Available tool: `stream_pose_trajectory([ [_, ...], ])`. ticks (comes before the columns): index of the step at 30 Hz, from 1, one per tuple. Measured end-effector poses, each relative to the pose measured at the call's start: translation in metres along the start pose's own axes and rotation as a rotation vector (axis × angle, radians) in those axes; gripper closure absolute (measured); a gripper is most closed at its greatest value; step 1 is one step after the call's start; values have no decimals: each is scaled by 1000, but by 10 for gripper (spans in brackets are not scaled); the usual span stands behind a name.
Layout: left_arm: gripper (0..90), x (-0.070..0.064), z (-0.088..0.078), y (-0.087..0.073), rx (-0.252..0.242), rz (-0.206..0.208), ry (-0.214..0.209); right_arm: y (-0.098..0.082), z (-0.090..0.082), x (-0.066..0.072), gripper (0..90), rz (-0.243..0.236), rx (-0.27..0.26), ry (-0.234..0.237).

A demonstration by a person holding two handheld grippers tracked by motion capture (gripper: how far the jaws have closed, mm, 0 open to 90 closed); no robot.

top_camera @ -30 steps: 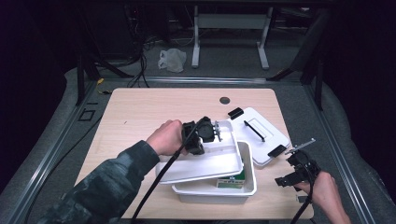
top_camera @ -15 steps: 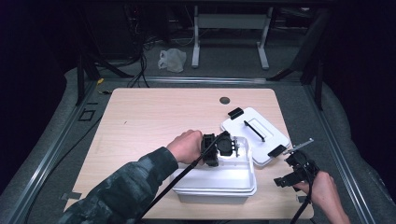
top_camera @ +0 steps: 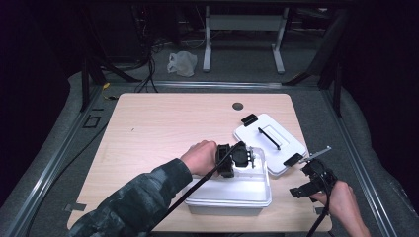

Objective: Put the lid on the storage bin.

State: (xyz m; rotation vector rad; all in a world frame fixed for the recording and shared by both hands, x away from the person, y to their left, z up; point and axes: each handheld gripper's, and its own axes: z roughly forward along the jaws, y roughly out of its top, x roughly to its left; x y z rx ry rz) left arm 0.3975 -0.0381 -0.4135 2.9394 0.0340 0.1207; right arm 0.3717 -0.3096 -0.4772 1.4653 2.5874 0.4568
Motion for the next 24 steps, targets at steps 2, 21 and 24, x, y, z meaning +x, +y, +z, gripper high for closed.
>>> stream_pose_trajectory([
  [2, 889, 0, 2, -2, -10, -5, -1, 0, 0, 1, 87, 0, -1, -3],
  [21, 168, 0, -46, -67, -131, -290, 128, 2, -1, 2, 95, -1, 7, 0],
  [24, 123, -6, -58, -90, -156, -340, 182, 3, -2, 1, 94, 0, 8, -5],
])
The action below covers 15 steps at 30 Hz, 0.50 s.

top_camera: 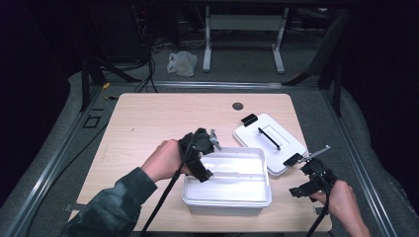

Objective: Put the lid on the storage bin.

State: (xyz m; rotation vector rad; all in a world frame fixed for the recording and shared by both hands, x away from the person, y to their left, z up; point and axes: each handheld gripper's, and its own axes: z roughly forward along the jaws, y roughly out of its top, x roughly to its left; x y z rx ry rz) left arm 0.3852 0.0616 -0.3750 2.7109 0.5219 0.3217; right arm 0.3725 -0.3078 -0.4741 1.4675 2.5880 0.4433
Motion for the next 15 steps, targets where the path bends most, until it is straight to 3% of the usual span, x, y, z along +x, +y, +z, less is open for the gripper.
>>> stream_pose_trajectory([
  [3, 64, 6, -11, -31, -11, -81, 49, 3, -2, -1, 91, 2, 5, -4],
  [4, 51, 6, -11, -31, -11, -81, 49, 3, -2, -1, 91, 2, 5, -4],
  [5, 37, 10, -13, -48, -8, -132, 57, 6, -2, 0, 91, -7, 10, -20],
  [6, 25, 10, -13, -48, -8, -132, 57, 6, -2, 0, 91, -7, 10, -20],
  [7, 25, 12, -12, -57, -11, -158, 59, 7, -2, 0, 93, -16, 14, -26],
  [8, 15, 15, -10, -73, -13, -212, 73, 11, -2, -1, 92, -20, 19, -31],
  [9, 8, 15, -10, -73, -13, -212, 73, 11, -2, -1, 92, -20, 19, -31],
  [11, 1, 22, -7, -94, 3, -262, 87, 20, -2, -1, 91, -31, 19, -44],
  [12, 1, 22, -7, -94, 3, -262, 87, 20, -2, -1, 91, -31, 19, -44],
  [13, 1, 25, -3, -107, 9, -300, 96, 27, -1, -1, 90, -42, 25, -49],
  [14, 0, 25, -3, -107, 9, -300, 96, 27, -1, -1, 90, -42, 25, -49],
  [15, 0, 28, 2, -118, 12, -336, 98, 35, -1, 0, 88, -60, 26, -74],
])
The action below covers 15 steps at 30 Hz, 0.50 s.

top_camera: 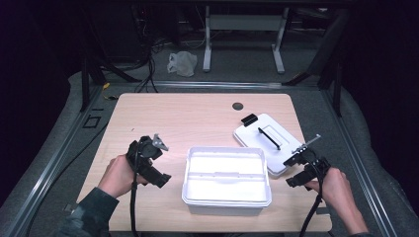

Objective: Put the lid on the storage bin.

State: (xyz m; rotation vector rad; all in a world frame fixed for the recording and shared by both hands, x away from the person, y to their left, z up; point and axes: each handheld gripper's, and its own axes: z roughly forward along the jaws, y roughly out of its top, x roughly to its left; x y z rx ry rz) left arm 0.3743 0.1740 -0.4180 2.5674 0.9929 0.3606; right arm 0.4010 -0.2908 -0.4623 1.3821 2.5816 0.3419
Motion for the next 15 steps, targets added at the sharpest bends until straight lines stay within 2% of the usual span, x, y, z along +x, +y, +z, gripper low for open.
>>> stream_pose_trajectory([
  [1, 0, 0, 0, 0, 0, 0, 0, 0, 0, 0, 88, 0, 0, 0],
  [2, 0, 4, 8, -8, 18, -23, -3, 8, 1, 0, 84, -14, 1, -11],
  [4, 0, 8, 16, -13, 45, -33, -4, 15, 2, -2, 77, -19, 4, -17],
  [7, 0, 11, 21, -17, 59, -47, -12, 23, 4, -5, 74, -23, 0, -41],
  [10, 0, 15, 26, -19, 65, -65, -13, 35, 6, -9, 73, -24, -9, -44],
  [11, 0, 16, 28, -21, 69, -74, -14, 45, 8, -11, 78, -36, -5, -45],
  [15, 0, 17, 31, -24, 74, -82, -15, 60, 14, -13, 92, -40, -8, -44],
])
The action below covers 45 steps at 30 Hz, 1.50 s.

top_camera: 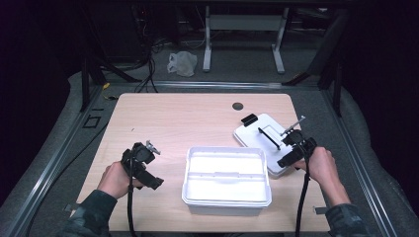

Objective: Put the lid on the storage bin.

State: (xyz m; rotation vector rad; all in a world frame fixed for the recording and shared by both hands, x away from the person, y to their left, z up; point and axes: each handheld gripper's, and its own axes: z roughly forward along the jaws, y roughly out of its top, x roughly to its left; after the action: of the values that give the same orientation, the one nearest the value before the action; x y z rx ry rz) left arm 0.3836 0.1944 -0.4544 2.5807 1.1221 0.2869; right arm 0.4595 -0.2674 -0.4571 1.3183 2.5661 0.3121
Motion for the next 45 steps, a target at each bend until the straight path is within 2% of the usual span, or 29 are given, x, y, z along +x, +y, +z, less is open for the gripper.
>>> stream_pose_trajectory([
  [3, 0, 2, 3, -3, 4, -9, 2, 22, 8, -4, 132, -12, 16, 13],
  [5, 0, 3, 6, -4, 10, -14, 4, 27, 10, -6, 144, -12, 15, 11],
  [6, 0, 4, 9, -5, 17, -17, 5, 36, 15, -10, 177, -7, 23, 11],
  [10, 0, 6, 10, -5, 16, -25, 6, 48, 24, -13, 251, -2, 31, 3],
  [11, 0, 6, 10, -5, 14, -25, 7, 55, 30, -14, 328, 4, 45, 10],
  [12, 0, 6, 11, -5, 14, -26, 7, 55, 30, -14, 328, 4, 45, 10],
  [16, 0, 5, 12, -7, 18, -28, 9, 70, 46, -13, 475, -3, 86, 0],
  [17, 0, 6, 13, -7, 19, -28, 10, 70, 46, -13, 475, -3, 86, 0],
  [19, 0, 7, 14, -8, 21, -30, 11, 74, 52, -12, 542, -16, 104, -30],
  [22, 1, 7, 14, -8, 24, -32, 11, 77, 61, -13, 619, -15, 135, -24],
  [30, 1, 5, 17, -7, 27, -22, 11, 80, 68, -11, 795, -23, 139, -31],
  [33, 1, 5, 17, -7, 25, -19, 14, 81, 68, -11, 813, -22, 143, -34],
  [34, 1, 5, 17, -7, 23, -22, 14, 81, 67, -11, 828, -29, 141, -53],
  [37, 1, 6, 17, -8, 23, -23, 14, 80, 65, -14, 841, -23, 129, -66],
  [45, 0, 8, 18, -8, 23, -29, 16, 75, 63, -22, 845, -23, 101, -50],
])
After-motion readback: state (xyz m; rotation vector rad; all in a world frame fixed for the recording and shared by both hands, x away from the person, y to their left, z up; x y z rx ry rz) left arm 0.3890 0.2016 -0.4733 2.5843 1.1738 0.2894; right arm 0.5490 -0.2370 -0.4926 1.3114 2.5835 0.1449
